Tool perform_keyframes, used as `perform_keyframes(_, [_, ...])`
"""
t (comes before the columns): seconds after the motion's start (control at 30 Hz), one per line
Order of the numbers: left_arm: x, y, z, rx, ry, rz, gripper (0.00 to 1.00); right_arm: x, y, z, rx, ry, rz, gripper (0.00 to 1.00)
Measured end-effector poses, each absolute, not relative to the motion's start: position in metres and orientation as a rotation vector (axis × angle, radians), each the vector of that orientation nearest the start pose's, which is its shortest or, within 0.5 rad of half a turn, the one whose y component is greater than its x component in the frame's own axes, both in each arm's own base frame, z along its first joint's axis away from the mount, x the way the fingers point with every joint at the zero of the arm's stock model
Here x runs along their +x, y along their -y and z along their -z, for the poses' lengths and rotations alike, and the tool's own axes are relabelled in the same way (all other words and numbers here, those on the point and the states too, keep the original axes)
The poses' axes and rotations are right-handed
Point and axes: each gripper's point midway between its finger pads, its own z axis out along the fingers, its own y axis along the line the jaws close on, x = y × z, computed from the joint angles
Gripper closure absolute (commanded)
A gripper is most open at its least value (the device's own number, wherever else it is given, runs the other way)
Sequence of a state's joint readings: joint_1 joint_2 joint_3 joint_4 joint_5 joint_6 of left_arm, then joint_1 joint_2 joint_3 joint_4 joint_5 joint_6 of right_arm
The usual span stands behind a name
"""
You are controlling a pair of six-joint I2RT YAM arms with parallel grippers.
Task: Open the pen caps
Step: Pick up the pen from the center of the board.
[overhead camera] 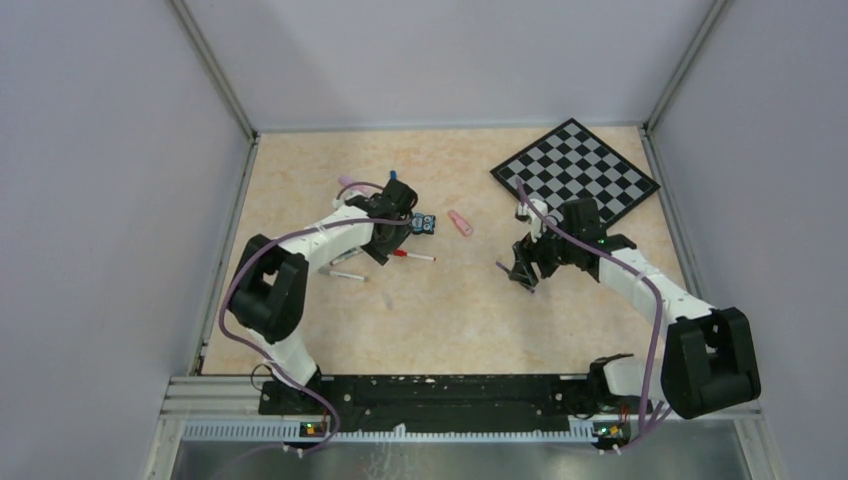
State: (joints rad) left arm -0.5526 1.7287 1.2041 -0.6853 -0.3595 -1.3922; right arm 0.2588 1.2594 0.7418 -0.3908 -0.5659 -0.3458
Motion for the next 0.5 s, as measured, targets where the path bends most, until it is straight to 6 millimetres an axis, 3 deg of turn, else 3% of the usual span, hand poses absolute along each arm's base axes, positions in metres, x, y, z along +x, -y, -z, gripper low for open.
perform_keyframes(0.13, [0.344,0.177,-0.053,-1.191,-2.39,0.103,0.42,0.261,-0.154,-0.091,-0.937,-2.203,-0.656,0.35])
perform_keyframes(0.3, [0.34,0.175,-0.025,-1.221,-2.458,0.035,0.44,0.262,-0.154,-0.091,-0.937,-2.201,-0.655,0.35])
perform_keyframes(0.5, [0.344,0.18,-0.028,-1.231,-2.467,0.055,0.45,0.262,-0.154,-0.091,-0.938,-2.201,-0.653,0.35])
